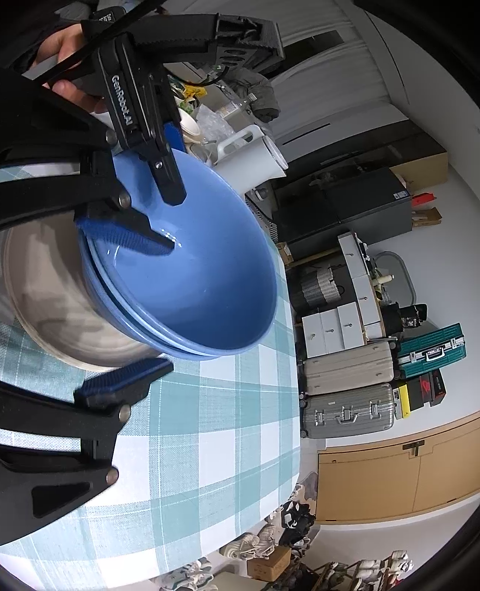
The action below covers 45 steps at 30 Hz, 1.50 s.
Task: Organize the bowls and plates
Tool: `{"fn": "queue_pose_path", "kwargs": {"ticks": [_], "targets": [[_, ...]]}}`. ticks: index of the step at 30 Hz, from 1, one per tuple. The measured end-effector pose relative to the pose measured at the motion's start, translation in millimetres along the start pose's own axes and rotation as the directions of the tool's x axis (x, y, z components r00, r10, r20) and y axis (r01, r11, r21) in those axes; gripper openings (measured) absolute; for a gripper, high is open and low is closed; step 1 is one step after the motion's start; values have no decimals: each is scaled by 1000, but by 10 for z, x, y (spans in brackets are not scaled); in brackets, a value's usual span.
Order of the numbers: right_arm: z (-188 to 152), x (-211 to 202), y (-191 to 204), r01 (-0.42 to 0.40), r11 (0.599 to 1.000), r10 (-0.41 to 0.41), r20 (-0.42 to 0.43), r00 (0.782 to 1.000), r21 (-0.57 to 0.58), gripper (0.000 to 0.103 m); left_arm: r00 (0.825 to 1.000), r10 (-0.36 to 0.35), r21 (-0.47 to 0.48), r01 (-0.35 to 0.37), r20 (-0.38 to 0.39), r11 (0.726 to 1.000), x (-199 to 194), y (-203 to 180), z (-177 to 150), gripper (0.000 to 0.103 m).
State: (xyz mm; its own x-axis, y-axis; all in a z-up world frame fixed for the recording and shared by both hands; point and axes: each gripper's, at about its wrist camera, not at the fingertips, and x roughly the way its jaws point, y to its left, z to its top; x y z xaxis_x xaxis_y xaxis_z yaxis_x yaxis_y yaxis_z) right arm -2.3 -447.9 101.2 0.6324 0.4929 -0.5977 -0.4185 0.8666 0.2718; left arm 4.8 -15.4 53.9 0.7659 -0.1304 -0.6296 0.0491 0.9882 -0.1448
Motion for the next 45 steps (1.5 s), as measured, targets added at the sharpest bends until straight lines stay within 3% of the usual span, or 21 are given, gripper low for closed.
{"fn": "queue_pose_path", "kwargs": {"ticks": [2,4,6,7,14,23,33,45], "targets": [[-3,-37,8,4,1000,-3,18,1000,-23,77,999,13,36,-15,48,999,-79,4,-7,82],[-1,-81,21,3,998,0,41,999,-57,90,997,27,61,-31,71,998,-133,18,-17,88],[4,-123,16,-1,997,6,64,998,-77,98,994,33,72,-40,104,997,-198,56,-33,102],[8,-163,5,-5,996,13,89,996,-88,102,992,31,75,-40,120,996,-233,80,-47,102],[-21,-316,-103,-36,988,60,160,985,-152,102,986,10,91,-25,167,996,-344,314,-177,102],[-277,-378,-296,-69,975,107,172,979,-211,102,969,-64,79,47,237,996,-409,596,-383,102],[-462,-413,-348,-118,966,162,187,969,-228,102,963,-127,158,91,237,983,-361,576,-598,102],[-533,-451,-369,-125,963,178,211,961,-241,103,959,-126,156,88,254,984,-286,573,-651,102]]}}
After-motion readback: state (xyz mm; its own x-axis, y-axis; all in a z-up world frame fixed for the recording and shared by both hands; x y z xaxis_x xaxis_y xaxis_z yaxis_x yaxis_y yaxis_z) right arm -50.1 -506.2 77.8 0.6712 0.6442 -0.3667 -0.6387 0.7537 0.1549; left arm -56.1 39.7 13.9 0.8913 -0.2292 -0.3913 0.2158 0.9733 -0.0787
